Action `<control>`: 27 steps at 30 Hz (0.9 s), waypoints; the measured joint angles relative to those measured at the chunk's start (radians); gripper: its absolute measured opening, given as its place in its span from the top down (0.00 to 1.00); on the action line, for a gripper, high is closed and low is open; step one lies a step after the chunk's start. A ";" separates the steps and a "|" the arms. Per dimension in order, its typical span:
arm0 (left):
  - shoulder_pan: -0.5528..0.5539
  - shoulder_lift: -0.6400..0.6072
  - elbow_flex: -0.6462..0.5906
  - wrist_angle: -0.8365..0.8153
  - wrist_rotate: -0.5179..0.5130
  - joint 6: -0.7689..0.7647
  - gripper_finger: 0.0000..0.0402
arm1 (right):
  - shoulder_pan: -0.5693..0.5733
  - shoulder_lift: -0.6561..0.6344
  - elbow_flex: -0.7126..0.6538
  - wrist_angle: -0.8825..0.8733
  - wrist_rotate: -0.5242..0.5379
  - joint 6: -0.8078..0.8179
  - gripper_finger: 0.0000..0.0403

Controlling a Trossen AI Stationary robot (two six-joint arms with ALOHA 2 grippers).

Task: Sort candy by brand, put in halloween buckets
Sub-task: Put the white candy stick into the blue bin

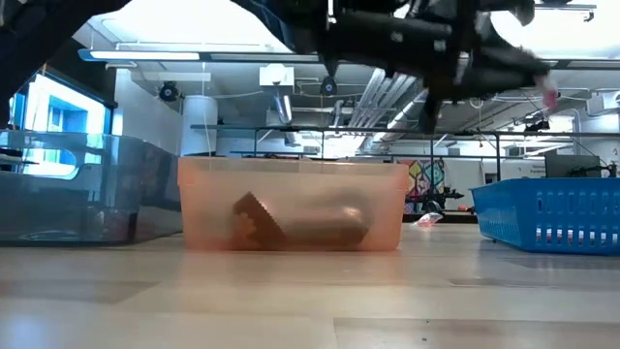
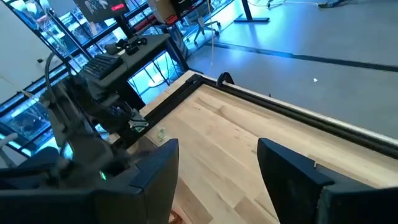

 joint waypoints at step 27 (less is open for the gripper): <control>-0.099 -0.625 -0.257 -1.084 -0.210 0.089 0.46 | 0.003 0.027 -0.003 -0.086 -0.076 0.229 0.48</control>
